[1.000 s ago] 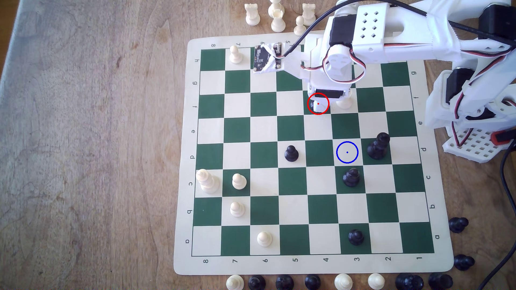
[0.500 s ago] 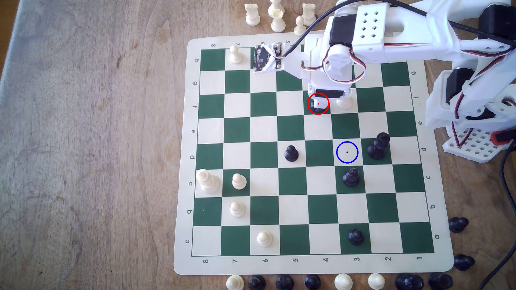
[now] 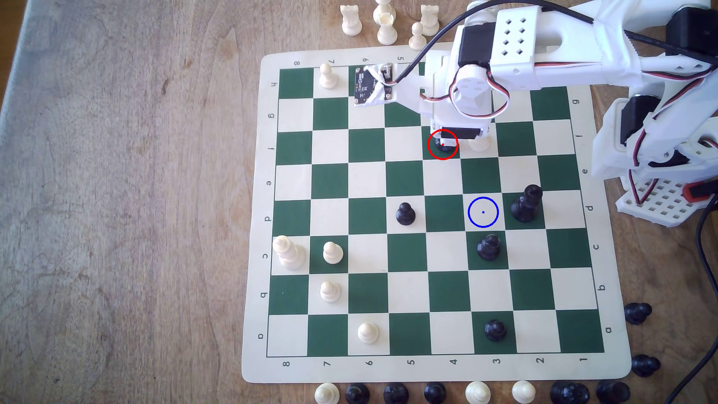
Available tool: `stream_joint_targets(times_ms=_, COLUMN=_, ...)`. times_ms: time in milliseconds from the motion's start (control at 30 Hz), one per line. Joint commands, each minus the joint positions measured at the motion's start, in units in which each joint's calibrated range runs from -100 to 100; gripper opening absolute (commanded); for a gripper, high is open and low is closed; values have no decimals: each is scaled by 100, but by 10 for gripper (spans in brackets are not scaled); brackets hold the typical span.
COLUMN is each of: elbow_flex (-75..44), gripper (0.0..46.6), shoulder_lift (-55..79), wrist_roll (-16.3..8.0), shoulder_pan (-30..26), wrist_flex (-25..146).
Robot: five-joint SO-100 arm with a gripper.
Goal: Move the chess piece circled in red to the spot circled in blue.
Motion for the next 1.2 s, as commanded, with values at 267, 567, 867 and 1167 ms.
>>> stream_joint_targets(times_ms=267, elbow_flex=-374, gripper=3, shoulder_lift=-1157, wrist_roll=-137, shoulder_pan=-266, wrist_flex=633)
stream_joint_targets(times_ms=567, elbow_flex=-66, gripper=3, shoulder_lift=-2065, wrist_roll=-435, shoulder_pan=-1157, wrist_flex=969)
stream_joint_targets(times_ms=867, elbow_flex=1195, gripper=3, shoulder_lift=-2481, wrist_roll=-825, shoulder_pan=-1971, wrist_flex=469)
stream_joint_targets(times_ms=1167, elbow_flex=1793, gripper=3, shoulder_lift=-2354, wrist_roll=-962, shoulder_pan=-2158, wrist_flex=-72)
